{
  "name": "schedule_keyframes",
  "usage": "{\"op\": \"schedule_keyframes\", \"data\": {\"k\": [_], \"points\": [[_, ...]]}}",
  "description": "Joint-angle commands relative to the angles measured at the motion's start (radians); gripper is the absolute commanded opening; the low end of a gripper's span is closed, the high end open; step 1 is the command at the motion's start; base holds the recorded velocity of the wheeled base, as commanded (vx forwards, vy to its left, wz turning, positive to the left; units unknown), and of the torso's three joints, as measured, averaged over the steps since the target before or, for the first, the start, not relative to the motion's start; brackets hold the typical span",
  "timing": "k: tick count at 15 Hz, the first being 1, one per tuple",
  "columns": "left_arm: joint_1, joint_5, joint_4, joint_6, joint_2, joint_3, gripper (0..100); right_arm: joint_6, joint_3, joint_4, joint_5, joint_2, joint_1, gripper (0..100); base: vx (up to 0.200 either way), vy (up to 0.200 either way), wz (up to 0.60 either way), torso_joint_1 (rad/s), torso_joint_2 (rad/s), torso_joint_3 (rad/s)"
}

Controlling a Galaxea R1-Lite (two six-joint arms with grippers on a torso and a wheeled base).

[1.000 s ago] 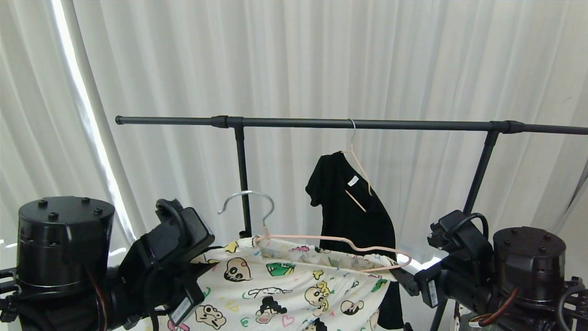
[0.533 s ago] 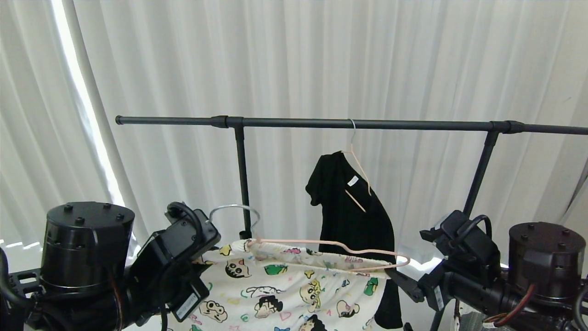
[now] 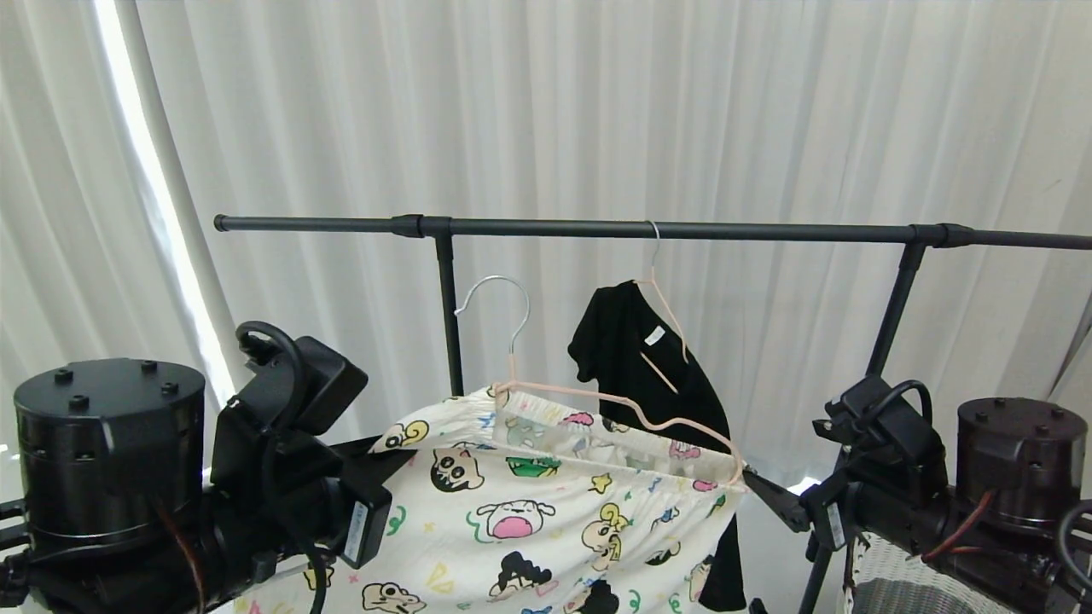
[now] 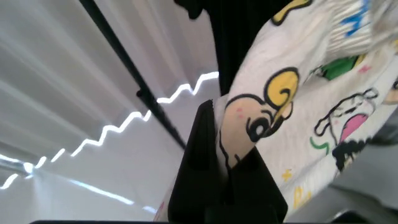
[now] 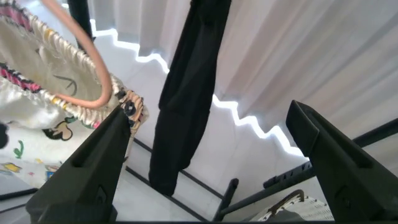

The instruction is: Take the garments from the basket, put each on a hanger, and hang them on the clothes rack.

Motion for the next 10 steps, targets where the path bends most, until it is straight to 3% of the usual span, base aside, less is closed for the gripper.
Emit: {"op": "schedule_keyframes", "data": {"k": [1, 3, 7, 10], "points": [[-0.001, 0.003, -0.002, 0.024, -0.007, 0.03, 0, -0.001, -0.003, 0.0, -0.001, 0.01, -0.001, 100, 0.0, 0.0, 0.0, 0.0, 0.0, 0.0], [-0.001, 0.003, -0.003, 0.09, -0.009, 0.062, 0, -0.001, -0.003, 0.0, -0.001, 0.01, -0.003, 100, 0.0, 0.0, 0.0, 0.0, 0.0, 0.0], [0.012, 0.0, -0.057, 0.099, -0.012, 0.079, 0, -0.002, -0.003, 0.0, 0.002, 0.009, -0.036, 100, 0.0, 0.0, 0.0, 0.0, 0.0, 0.0], [-0.014, 0.008, -0.061, 0.129, 0.014, 0.093, 0, -0.024, -0.027, 0.0, 0.068, -0.009, -0.019, 100, 0.0, 0.0, 0.0, 0.0, 0.0, 0.0]]}}
